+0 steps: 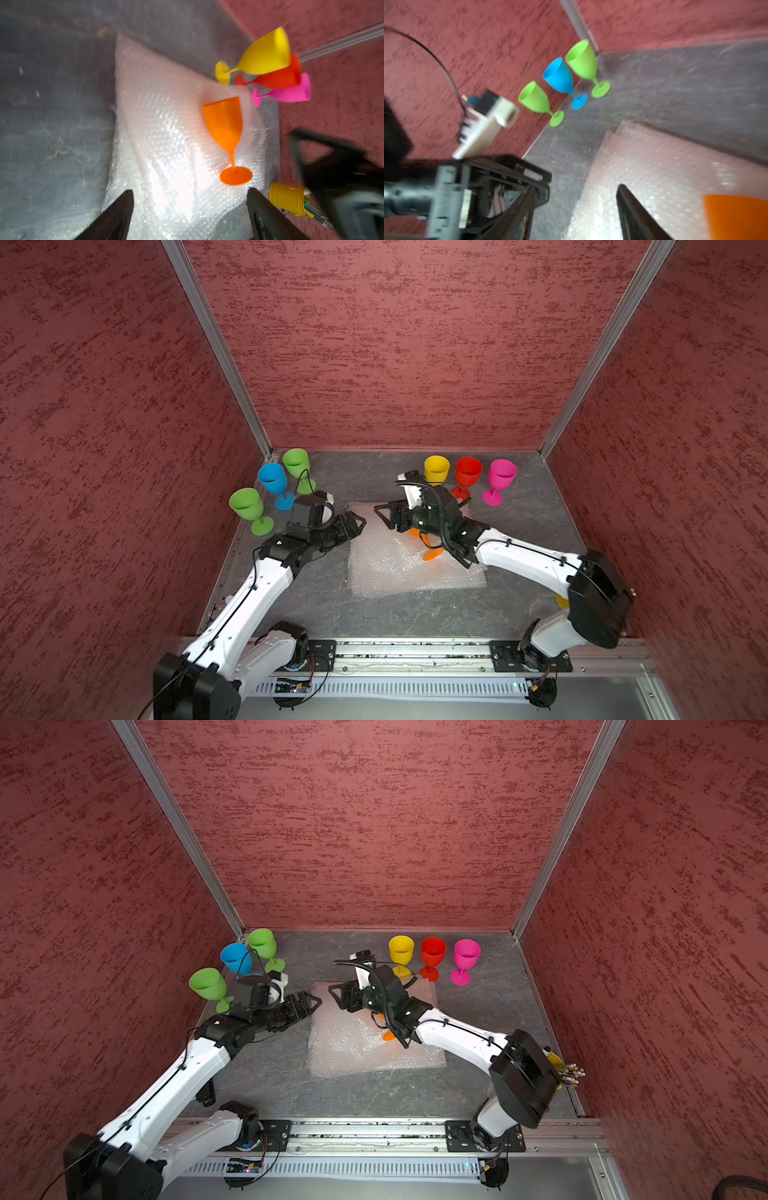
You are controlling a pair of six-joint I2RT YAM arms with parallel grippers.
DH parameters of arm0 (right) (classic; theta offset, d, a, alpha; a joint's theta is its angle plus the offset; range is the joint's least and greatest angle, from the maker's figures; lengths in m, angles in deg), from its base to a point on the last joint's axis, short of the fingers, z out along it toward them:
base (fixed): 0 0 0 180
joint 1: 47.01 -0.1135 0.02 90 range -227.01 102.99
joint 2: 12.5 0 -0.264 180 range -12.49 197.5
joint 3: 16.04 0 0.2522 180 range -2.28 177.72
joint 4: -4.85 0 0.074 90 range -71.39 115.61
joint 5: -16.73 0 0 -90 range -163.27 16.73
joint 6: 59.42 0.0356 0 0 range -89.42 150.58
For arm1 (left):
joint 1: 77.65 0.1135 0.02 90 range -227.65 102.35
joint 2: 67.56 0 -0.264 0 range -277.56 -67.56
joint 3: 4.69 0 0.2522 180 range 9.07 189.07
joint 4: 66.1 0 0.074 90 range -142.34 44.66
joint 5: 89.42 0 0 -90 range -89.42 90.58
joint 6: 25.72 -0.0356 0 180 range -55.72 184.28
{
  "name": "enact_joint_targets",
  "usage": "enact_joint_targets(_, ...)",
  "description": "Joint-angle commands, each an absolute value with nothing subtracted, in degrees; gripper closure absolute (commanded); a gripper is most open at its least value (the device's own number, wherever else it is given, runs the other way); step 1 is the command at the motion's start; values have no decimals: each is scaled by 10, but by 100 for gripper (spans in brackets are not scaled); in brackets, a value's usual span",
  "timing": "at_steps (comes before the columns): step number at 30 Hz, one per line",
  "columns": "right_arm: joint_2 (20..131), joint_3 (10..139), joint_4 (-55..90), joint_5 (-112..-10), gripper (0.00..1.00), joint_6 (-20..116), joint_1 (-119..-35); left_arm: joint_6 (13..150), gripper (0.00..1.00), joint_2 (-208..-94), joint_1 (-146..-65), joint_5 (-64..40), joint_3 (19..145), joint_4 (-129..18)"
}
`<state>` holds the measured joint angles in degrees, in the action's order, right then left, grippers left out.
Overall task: Unpack wine glasses from bubble wrap
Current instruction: Unwrap the bubble wrap.
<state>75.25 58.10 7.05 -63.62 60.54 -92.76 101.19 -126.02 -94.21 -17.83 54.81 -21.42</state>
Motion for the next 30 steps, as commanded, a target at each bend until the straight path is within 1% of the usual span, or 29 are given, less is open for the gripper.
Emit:
enact_joint_targets(1,697,525,147,-751,30,582,-897,1028,13,-1279,-937,-228,539,-208)
enact_joint_targets(3,658,490,176,-800,29,589,-871,1027,13,-1289,-939,-211,544,-184)
enact_joint_targets(5,627,459,201,-842,29,598,-845,1029,14,-1298,-942,-184,553,-146)
enact_joint_targets(7,603,427,210,-862,31,601,-824,1037,16,-1307,-944,-173,558,-117)
enact_joint_targets(10,585,388,206,-858,34,595,-799,1042,23,-1318,-951,-194,548,-129)
enact_joint_targets(12,596,374,211,-838,35,593,-779,1044,30,-1332,-957,-196,548,-141)
enact_joint_targets(19,592,344,201,-839,35,592,-768,1040,43,-1398,-976,-204,558,-172)
enact_joint_targets(20,589,342,200,-839,35,593,-766,1040,47,-1410,-974,-205,558,-179)
enact_joint_targets(22,588,343,201,-829,35,592,-761,1038,58,-1430,-969,-210,562,-195)
enact_joint_targets(25,585,348,213,-831,35,587,-757,1023,85,-1440,-966,-180,575,-202)
enact_joint_targets(26,582,349,216,-831,35,586,-756,1014,91,-1442,-966,-170,581,-199)
enact_joint_targets(28,574,348,219,-828,35,585,-755,996,97,-1446,-966,-148,597,-187)
enact_joint_targets(30,569,350,219,-817,35,581,-755,980,98,-1446,-969,-117,610,-173)
